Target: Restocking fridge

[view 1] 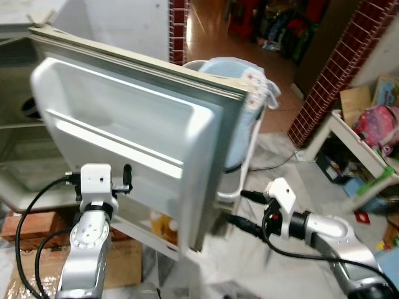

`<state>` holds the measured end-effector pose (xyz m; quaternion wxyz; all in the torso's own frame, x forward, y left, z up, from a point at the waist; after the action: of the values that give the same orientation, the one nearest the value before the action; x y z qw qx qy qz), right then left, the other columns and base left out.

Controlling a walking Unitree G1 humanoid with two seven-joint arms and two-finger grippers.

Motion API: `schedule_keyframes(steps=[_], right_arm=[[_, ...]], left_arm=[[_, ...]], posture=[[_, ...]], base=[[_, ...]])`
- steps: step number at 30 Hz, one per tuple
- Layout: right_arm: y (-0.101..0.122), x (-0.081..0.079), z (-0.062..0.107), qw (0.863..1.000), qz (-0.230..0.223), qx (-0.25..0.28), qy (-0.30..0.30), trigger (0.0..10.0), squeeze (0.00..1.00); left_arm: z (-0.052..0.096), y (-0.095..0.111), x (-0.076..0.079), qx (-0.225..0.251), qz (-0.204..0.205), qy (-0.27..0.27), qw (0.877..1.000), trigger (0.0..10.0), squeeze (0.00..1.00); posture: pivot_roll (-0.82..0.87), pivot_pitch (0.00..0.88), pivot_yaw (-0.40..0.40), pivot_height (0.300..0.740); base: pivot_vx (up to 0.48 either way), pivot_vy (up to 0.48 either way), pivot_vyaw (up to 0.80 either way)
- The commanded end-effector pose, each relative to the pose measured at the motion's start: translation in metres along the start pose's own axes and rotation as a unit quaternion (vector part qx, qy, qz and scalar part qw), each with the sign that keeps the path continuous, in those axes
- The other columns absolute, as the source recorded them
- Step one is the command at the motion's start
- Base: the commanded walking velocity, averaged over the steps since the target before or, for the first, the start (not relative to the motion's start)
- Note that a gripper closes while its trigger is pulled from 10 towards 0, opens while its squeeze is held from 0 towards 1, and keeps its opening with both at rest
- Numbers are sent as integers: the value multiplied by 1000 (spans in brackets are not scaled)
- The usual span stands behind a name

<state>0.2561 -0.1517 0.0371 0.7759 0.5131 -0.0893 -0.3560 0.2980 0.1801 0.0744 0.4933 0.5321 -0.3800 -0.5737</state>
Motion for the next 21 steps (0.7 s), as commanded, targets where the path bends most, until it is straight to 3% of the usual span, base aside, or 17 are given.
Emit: schedule_keyframes(steps=[1, 3, 7, 9, 12, 14, 15, 16, 17, 20, 21], right_arm=[[5, 14, 2, 999, 23, -6, -28, 10000, 0], [4, 31, 4, 997, 25, -10, -68, 10000, 0], [18, 54, 3, 986, 55, 30, -153, 10000, 0], [27, 67, 3, 979, 38, 61, -192, 10000, 0], [52, 90, 5, 954, -8, 139, -264, 10000, 0], [56, 91, 4, 952, -12, 147, -267, 10000, 0], [63, 99, 8, 939, -23, 165, -300, 10000, 0], [80, 110, 14, 914, -68, 223, -333, 10000, 0], [84, 114, 15, 903, -88, 238, -347, 10000, 0], [93, 118, 12, 888, -127, 268, -352, 10000, 0], [104, 112, 7, 884, -136, 292, -340, 10000, 0]], left_arm=[[0, 3, -1, 6, -3, 2, 1000, 10000, 0], [0, 2, -1, 4, -2, 5, 1000, 10000, 0], [2, -1, -2, 0, 2, 10, 1000, 10000, 0], [4, -2, -2, -4, 11, 10, 1000, 10000, 0], [13, -8, -10, -19, 17, 35, 999, 10000, 0], [14, -9, -12, -22, 18, 42, 999, 10000, 0], [18, -11, -15, -27, 19, 50, 998, 10000, 0], [26, -16, -18, -34, 27, 54, 998, 10000, 0], [28, -18, -18, -39, 27, 51, 998, 10000, 0], [34, -22, -11, -38, 39, 12, 998, 10000, 0], [40, -18, 0, -19, 31, -40, 999, 10000, 0]], posture=[[33, 16, -27, 740], [33, 16, -26, 740], [33, 15, -25, 740], [36, 16, -23, 740], [39, 19, -19, 740], [39, 19, -19, 740], [45, 24, -19, 740], [51, 25, -20, 740], [58, 29, -20, 740], [70, 30, -24, 740], [73, 29, -25, 740]], base=[[0, 0, 0], [0, 0, 0], [0, 0, 0], [0, 0, 0], [0, 0, 0], [0, 0, 0], [0, 0, 0], [0, 0, 0], [0, 0, 0], [0, 0, 0], [0, 0, 0]])
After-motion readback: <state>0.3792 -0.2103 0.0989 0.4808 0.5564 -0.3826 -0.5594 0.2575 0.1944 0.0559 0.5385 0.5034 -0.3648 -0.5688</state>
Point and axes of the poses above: a point about 5 cm out from each wrist's last joint towards the gripper, its own z axis pointing back from the gripper into the wrist, its own y axis along the axis of the wrist's last joint, x = y × z, the point moved 5 cm from there along -z, pointing out of the wrist towards the gripper, and after that the axes turned 9 degrees about -z, right-handed, at the moved point
